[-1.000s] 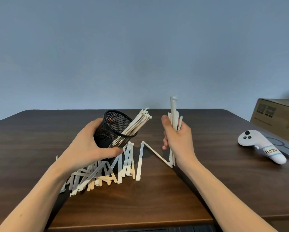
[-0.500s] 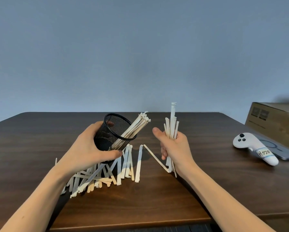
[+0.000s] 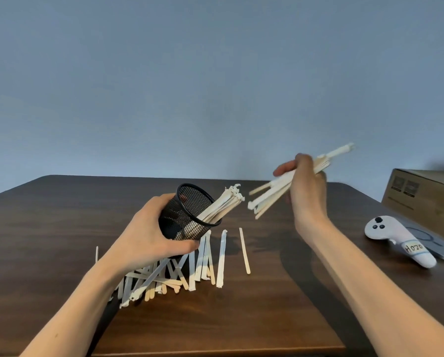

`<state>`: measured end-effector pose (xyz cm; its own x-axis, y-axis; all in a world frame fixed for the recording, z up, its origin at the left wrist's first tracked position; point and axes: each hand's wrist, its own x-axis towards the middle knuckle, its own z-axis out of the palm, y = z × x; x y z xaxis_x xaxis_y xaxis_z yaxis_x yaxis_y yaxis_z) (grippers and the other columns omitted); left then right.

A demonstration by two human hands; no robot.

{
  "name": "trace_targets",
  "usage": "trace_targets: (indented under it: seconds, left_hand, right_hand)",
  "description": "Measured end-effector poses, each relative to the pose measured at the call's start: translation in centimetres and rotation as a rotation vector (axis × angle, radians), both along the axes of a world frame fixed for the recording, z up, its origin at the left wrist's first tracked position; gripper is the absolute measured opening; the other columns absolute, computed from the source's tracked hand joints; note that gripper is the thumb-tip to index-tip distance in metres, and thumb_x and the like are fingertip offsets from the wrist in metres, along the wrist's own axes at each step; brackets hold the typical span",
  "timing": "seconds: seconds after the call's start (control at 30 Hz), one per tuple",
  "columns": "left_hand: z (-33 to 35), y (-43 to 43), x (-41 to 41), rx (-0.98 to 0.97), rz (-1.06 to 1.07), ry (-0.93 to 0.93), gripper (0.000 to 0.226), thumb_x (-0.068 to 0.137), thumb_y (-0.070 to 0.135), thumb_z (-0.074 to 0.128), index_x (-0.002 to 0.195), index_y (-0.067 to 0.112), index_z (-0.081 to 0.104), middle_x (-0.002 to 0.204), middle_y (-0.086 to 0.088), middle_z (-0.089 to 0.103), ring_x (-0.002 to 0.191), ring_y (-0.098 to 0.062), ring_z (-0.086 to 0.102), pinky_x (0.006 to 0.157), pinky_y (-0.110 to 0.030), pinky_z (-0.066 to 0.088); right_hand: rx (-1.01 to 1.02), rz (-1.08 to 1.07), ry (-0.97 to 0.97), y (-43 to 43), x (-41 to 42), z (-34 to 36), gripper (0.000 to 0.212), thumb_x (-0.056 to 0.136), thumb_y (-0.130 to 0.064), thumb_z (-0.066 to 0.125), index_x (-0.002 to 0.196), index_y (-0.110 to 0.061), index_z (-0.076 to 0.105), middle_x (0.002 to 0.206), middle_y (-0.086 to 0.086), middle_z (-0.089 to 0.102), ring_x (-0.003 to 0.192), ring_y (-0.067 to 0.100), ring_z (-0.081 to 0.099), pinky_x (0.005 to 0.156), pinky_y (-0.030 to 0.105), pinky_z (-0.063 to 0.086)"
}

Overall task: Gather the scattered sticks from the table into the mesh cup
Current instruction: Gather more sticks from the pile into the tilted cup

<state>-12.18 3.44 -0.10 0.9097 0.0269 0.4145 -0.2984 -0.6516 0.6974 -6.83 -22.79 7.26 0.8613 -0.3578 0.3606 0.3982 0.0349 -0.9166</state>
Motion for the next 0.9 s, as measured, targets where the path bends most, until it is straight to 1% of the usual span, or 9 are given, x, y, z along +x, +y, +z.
trace_targets:
  seconds: [0.17,0.27,0.33,0.43,0.5,0.63,0.73,0.83,0.9]
  left_hand:
    - [0.1,-0.4,-0.1,0.008,-0.009,-0.013,0.089,0.047,0.058,0.083,0.13,0.041,0.055,0.125,0.015,0.065,0.112,0.0,0.065,0.086,-0.011,0.047]
    - [0.0,-0.5,0.0,0.02,-0.013,-0.014,0.091,0.048,0.059,0.084,0.132,0.041,0.054,0.126,0.014,0.065,0.113,-0.001,0.065,0.088,-0.013,0.048]
    - [-0.1,-0.5,0.1,0.011,-0.011,-0.012,0.091,0.05,0.057,0.087,0.134,0.036,0.058,0.126,0.011,0.068,0.113,-0.005,0.068,0.094,-0.024,0.055]
    - [0.0,0.0,0.1,-0.045,-0.01,-0.009,0.088,0.054,0.052,0.092,0.134,0.033,0.062,0.123,0.007,0.074,0.111,-0.012,0.074,0.101,-0.041,0.06]
    - [0.0,0.3,0.0,-0.073,-0.008,-0.006,0.087,0.054,0.05,0.093,0.134,0.033,0.063,0.123,0.006,0.075,0.111,-0.012,0.075,0.102,-0.042,0.061]
    - [0.1,1.4,-0.3,-0.095,0.002,0.004,0.085,0.055,0.049,0.094,0.133,0.033,0.064,0.123,0.005,0.077,0.11,-0.011,0.076,0.102,-0.042,0.061]
    - [0.2,2.5,-0.7,-0.086,0.012,0.006,0.088,0.053,0.052,0.094,0.133,0.033,0.064,0.123,0.005,0.077,0.111,-0.011,0.076,0.103,-0.042,0.06]
    - [0.2,3.4,-1.0,-0.081,0.027,0.012,0.093,0.051,0.053,0.094,0.135,0.031,0.063,0.124,0.005,0.076,0.111,-0.011,0.075,0.103,-0.041,0.06]
    - [0.1,3.7,-1.2,-0.094,0.031,0.016,0.093,0.05,0.054,0.093,0.135,0.03,0.063,0.122,0.005,0.076,0.11,-0.01,0.075,0.101,-0.038,0.06]
  right_hand:
    - [0.186,-0.038,-0.087,1.2,-0.5,3.2,0.053,0.092,-0.034,0.042,0.045,-0.019,0.061,0.047,-0.009,0.054,0.049,0.012,0.048,0.054,0.03,0.036]
    - [0.029,0.067,-0.06,4.1,-1.5,2.7,0.05,0.094,-0.037,0.044,0.053,-0.018,0.065,0.048,-0.008,0.06,0.046,0.007,0.054,0.052,0.023,0.04]
    - [-0.168,0.183,-0.022,6.0,-1.9,1.5,0.051,0.094,-0.048,0.048,0.057,-0.021,0.07,0.051,-0.007,0.062,0.048,0.008,0.056,0.057,0.025,0.044]
    - [-0.404,0.229,-0.067,7.3,-1.8,0.3,0.043,0.083,-0.066,0.058,0.075,-0.028,0.075,0.07,-0.014,0.067,0.077,0.008,0.066,0.082,0.036,0.051]
    - [-0.382,0.188,-0.126,6.8,-1.7,0.4,0.038,0.081,-0.07,0.057,0.085,-0.036,0.072,0.092,-0.019,0.065,0.1,0.009,0.062,0.095,0.037,0.046]
    - [-0.197,0.216,-0.002,4.4,-1.8,-0.7,0.054,0.1,-0.059,0.028,0.116,-0.028,0.069,0.12,-0.008,0.061,0.113,0.006,0.053,0.091,0.03,0.031]
    - [-0.59,0.046,0.103,3.3,-1.5,-4.5,0.048,0.1,-0.051,0.036,0.121,-0.02,0.066,0.122,0.002,0.06,0.119,0.018,0.054,0.092,0.034,0.039]
    - [-1.103,-0.001,0.305,3.7,-2.2,-8.1,0.08,0.091,-0.073,0.027,0.144,-0.016,0.046,0.14,0.01,0.054,0.13,0.029,0.048,0.108,0.044,0.037]
    - [-1.265,0.046,0.365,4.7,-3.1,-9.4,0.1,0.082,-0.084,0.019,0.153,-0.014,0.03,0.151,0.012,0.044,0.139,0.031,0.039,0.115,0.047,0.027]
